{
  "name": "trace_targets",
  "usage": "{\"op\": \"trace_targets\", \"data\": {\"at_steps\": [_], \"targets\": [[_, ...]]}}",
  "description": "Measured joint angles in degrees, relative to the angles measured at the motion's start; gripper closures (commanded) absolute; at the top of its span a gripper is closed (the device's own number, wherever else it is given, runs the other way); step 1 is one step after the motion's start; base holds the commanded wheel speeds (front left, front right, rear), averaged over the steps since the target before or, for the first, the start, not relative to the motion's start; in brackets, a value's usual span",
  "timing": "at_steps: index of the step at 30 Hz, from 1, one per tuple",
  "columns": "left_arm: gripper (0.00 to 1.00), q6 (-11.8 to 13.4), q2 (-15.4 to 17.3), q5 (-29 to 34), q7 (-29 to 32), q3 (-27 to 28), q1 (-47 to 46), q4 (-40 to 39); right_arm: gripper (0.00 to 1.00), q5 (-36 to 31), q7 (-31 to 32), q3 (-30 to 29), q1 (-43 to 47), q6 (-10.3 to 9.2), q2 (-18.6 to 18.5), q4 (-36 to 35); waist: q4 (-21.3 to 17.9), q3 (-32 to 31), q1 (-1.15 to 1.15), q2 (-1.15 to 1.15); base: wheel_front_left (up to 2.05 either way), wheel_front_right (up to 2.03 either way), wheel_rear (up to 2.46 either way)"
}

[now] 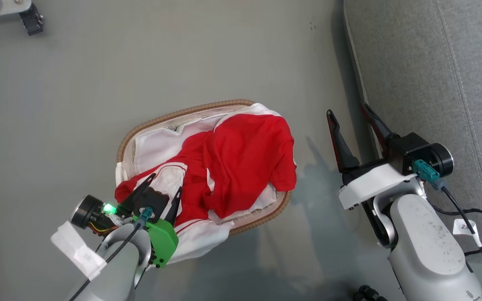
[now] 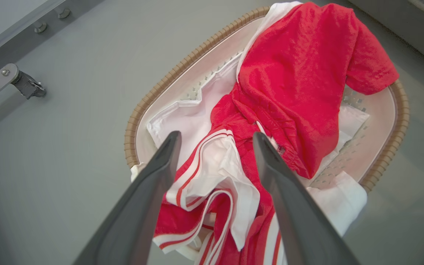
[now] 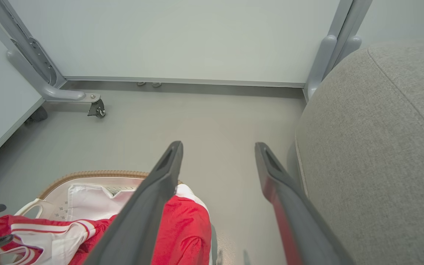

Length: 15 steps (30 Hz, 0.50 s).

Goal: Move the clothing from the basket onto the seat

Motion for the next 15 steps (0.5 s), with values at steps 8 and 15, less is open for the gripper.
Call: {"op": "trace_targets", "data": {"at_steps": [8, 15], "targets": [[0.0, -0.1, -0.63, 2.99, -0.01, -5.21, -7.98, 12.48, 0.0, 1.76, 0.0, 1.55, -1.72, 0.0, 0.02, -0.46, -1.55, 5.06, 0.0, 0.0, 0.0, 0.0, 0.0], [0.0, 0.69, -1.03, 6.79, 3.23, -9.42, -14.28, 21.52, 0.0, 4.44, 0.0, 2.13, -2.14, 0.0, 0.03, -0.42, -2.61, 8.37, -0.01, 0.0, 0.0, 0.0, 0.0]]}}
